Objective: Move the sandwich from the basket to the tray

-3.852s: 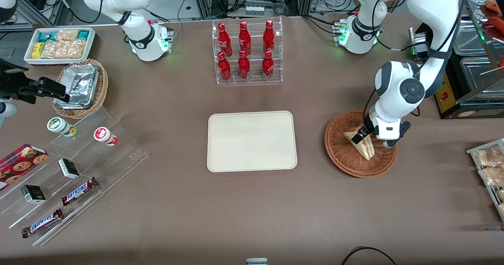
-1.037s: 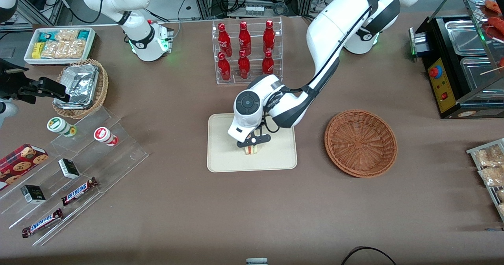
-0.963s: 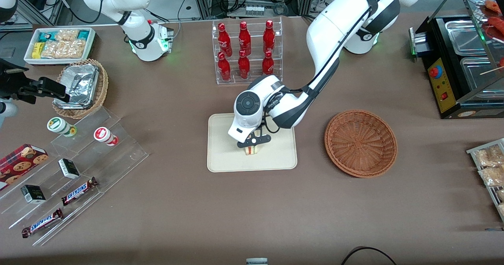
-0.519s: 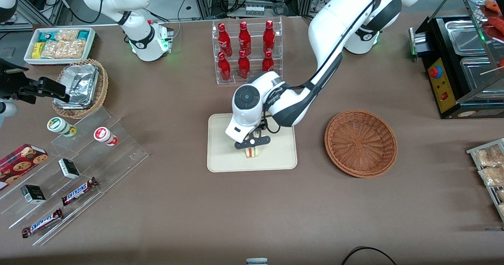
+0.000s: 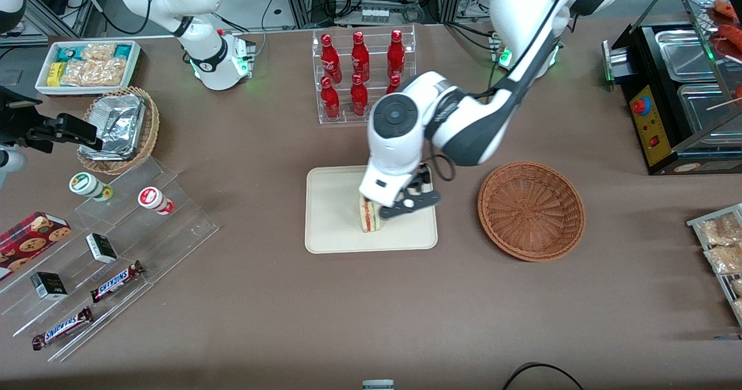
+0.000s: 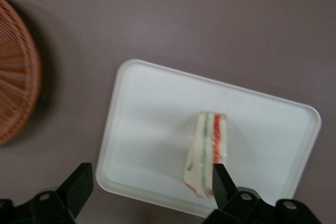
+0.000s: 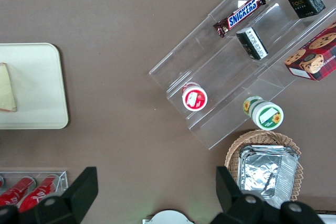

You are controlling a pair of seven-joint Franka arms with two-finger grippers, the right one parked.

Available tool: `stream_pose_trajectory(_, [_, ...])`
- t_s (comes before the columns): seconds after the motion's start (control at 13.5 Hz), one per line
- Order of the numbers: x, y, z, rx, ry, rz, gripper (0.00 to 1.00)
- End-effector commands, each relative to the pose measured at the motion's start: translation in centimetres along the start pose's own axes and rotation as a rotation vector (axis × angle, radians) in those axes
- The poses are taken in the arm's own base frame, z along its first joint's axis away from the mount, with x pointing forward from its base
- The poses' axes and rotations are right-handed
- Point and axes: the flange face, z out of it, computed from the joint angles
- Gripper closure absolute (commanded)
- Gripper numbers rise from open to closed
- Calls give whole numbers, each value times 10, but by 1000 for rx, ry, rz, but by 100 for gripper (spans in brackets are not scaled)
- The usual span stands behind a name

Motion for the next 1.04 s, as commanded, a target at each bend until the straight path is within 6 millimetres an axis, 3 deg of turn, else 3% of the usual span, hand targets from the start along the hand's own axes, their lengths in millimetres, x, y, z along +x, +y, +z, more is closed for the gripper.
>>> stream_pose_trajectory(0.0, [22, -44, -8, 26, -9, 41, 0])
stream_pose_trajectory(0.15, [38, -79, -18, 19, -23, 94, 0])
stream_pose_trajectory(0.44, [56, -124, -24, 47, -23, 167, 0])
stream_pose_trajectory(0.59, [57, -141, -41, 27, -27, 186, 0])
stream_pose_trajectory(0.67, [66, -156, -49, 20, -31, 186, 0])
stream_pose_trajectory(0.74, [84, -185, -57, 11, -50, 174, 0])
stream_pose_trajectory(0.81, [78, -188, -70, -8, -64, 229, 0])
stream_pose_trajectory(0.89, [90, -216, -78, -9, -72, 242, 0])
stream_pose_trajectory(0.96, [88, -231, -91, -10, -80, 297, 0])
